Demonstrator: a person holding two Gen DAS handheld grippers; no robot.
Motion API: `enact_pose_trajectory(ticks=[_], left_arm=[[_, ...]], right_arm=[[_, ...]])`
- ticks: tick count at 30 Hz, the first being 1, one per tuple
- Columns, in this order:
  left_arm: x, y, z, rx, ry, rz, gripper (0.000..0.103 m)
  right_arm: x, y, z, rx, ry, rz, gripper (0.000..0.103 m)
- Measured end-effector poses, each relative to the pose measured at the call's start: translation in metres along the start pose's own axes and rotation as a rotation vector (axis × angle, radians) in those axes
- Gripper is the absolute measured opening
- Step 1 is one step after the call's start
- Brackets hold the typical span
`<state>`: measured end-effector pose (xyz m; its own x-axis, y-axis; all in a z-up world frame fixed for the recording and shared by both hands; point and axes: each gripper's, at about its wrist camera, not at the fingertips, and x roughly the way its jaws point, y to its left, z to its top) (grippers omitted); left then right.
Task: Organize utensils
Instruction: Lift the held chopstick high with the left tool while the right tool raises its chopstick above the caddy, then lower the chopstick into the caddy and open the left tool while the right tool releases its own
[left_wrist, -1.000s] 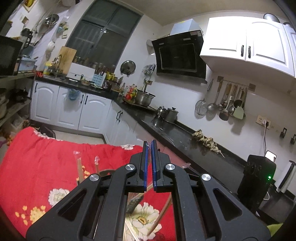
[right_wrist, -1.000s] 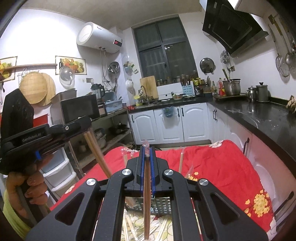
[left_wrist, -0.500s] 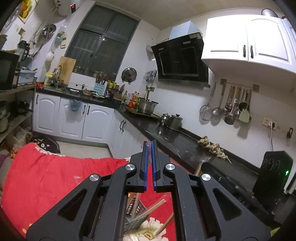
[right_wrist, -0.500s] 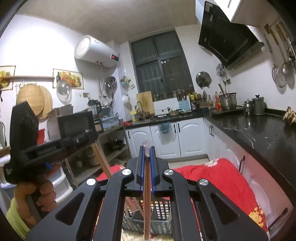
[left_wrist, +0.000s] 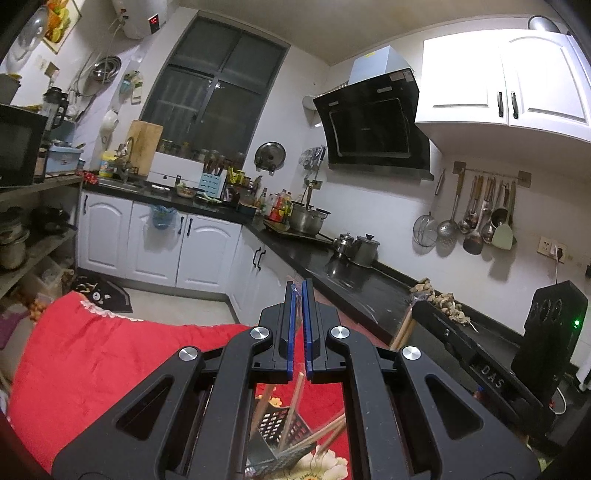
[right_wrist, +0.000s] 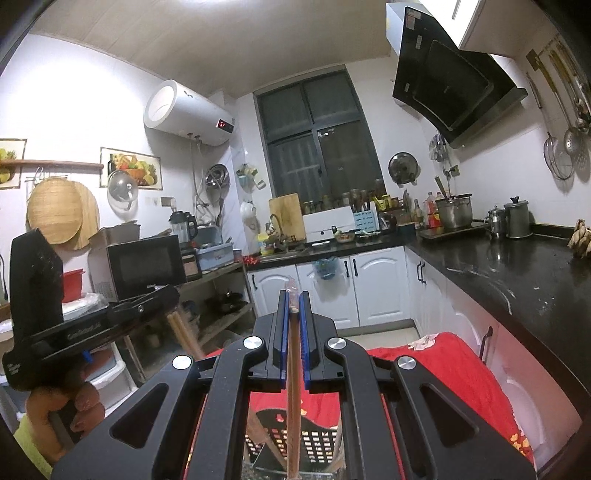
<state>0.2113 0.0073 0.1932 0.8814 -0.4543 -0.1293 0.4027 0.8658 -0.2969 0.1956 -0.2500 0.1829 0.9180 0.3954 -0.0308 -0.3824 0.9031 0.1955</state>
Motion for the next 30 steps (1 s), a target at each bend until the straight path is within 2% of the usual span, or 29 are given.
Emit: enact_pose_trajectory(ticks=[4,10,27,30], left_arm=[[0.006,0.005,-0.004,-0.004,0.012,0.003,0.002],[0.024,0.010,-0.017,-0.011,0.052,0.010,0.001],[0.045,0.034,-0.063,-0.055,0.130,0.039,0.002],[0.046,0.033,-0.070,-0.035,0.137,0.054,0.002]], right_arm=[[0.007,0.000,-0.005,-0.016,-0.042,-0.012,0.006],[0.019,-0.006,-0.014,-0.019,-0.055,-0.027,0.006],[0.046,-0.017,-0.057,-0.001,-0.018,-0.075,0.006],[0.050,-0.016,-0.066,-0.015,-0.010,-0.074,0.006]])
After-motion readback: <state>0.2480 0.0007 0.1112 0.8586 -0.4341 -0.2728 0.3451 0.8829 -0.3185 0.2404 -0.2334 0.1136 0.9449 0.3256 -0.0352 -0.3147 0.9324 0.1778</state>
